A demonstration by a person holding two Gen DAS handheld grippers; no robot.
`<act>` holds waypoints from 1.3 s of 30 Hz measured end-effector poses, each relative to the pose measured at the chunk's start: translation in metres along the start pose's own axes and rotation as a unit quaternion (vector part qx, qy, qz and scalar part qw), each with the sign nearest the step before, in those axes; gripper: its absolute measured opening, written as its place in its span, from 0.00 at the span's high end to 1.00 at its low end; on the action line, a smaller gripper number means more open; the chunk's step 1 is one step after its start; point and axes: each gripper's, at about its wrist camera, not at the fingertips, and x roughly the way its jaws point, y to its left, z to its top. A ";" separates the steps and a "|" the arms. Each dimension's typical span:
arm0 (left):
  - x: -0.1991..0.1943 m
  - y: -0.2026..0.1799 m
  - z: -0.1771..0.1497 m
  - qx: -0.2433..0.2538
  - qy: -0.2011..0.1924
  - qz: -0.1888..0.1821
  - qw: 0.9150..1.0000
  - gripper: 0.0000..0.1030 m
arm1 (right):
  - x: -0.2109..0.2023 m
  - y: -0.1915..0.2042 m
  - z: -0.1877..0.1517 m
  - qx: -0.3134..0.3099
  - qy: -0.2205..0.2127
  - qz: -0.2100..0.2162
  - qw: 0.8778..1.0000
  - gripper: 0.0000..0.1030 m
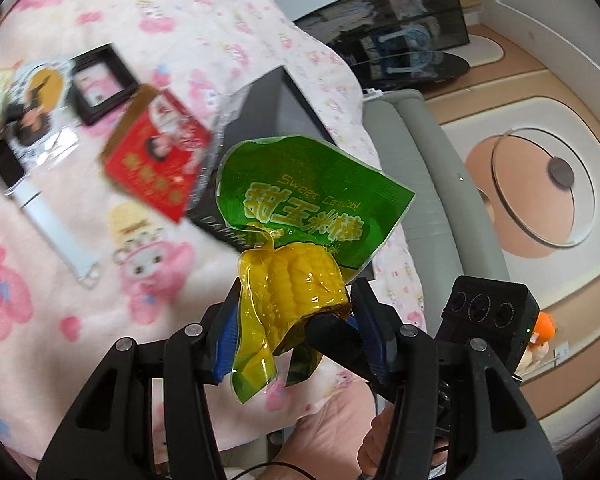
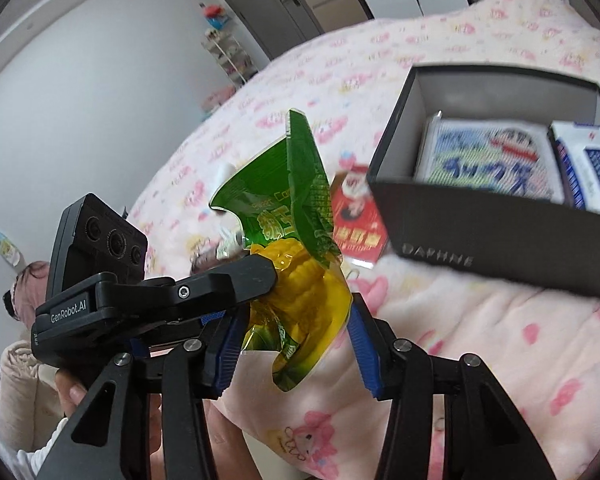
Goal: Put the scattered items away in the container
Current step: 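Carry the corn snack bag with the left tool over the black box, then lower the corn snack bag into the box and open the left tool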
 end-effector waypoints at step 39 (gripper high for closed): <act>0.233 -0.078 0.152 0.083 0.085 0.228 0.966 0.52 | -0.011 -0.194 0.134 0.071 0.005 -0.139 0.988 0.58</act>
